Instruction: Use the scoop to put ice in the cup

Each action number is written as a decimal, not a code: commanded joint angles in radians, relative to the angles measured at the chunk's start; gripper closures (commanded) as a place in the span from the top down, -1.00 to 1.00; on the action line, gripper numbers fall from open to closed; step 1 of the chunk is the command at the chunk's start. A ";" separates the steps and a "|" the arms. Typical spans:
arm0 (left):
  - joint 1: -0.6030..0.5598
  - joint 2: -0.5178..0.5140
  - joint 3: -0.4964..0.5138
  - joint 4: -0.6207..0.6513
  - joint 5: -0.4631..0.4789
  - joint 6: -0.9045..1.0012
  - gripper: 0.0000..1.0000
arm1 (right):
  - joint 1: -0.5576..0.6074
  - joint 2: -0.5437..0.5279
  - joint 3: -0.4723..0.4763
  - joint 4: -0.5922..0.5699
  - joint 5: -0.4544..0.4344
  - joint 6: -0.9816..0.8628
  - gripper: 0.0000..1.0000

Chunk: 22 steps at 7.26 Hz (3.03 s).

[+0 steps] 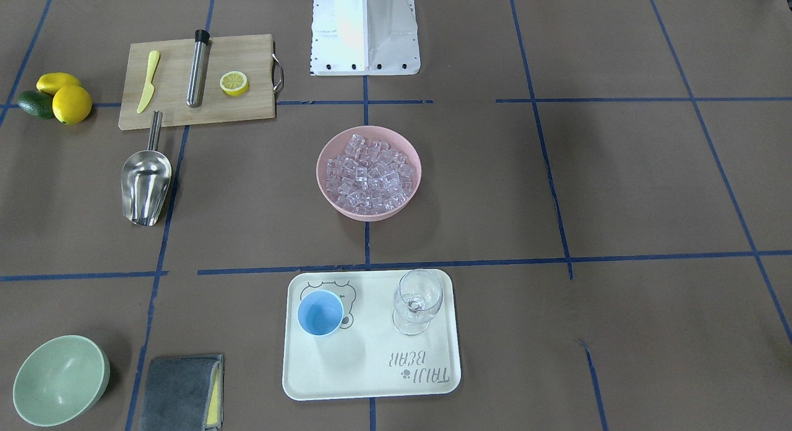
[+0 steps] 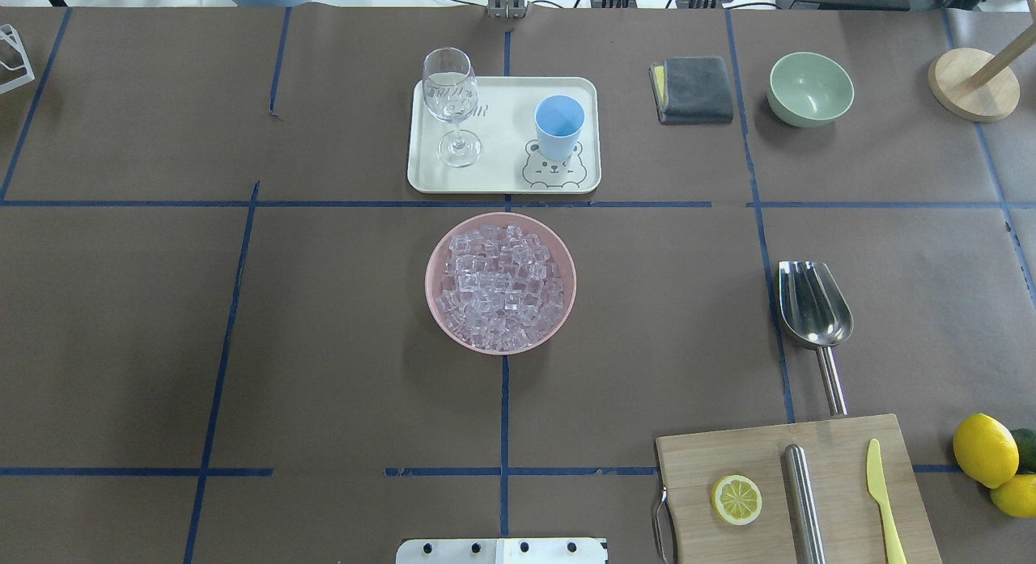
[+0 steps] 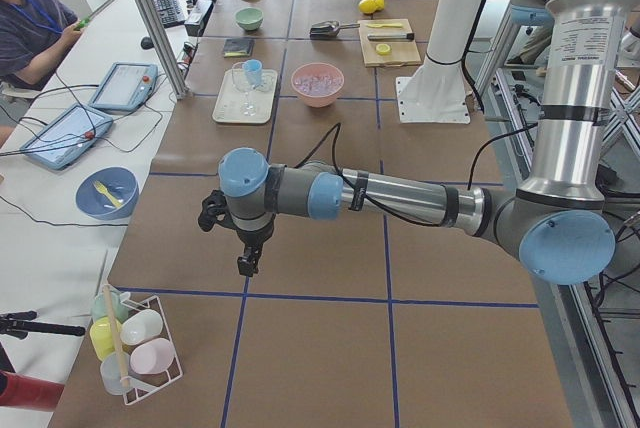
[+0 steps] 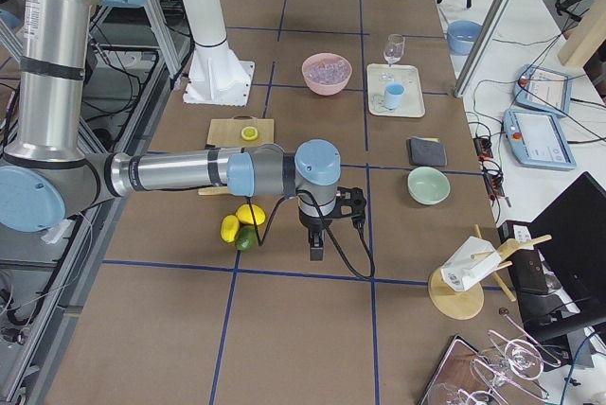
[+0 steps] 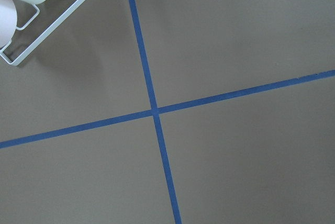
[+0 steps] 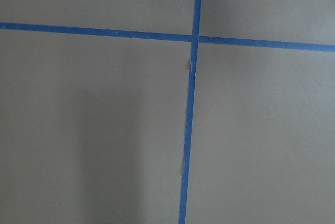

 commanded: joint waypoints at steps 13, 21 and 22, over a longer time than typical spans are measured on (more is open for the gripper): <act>0.582 -0.112 0.055 -0.952 -0.021 -0.148 1.00 | -0.102 0.023 0.114 0.029 0.061 0.002 1.00; 0.988 -0.373 0.287 -1.180 0.264 -0.137 1.00 | -0.344 0.073 0.161 0.221 -0.004 0.486 1.00; 0.988 -0.393 0.295 -1.181 0.264 -0.137 1.00 | -0.379 0.075 0.172 0.221 -0.018 0.526 1.00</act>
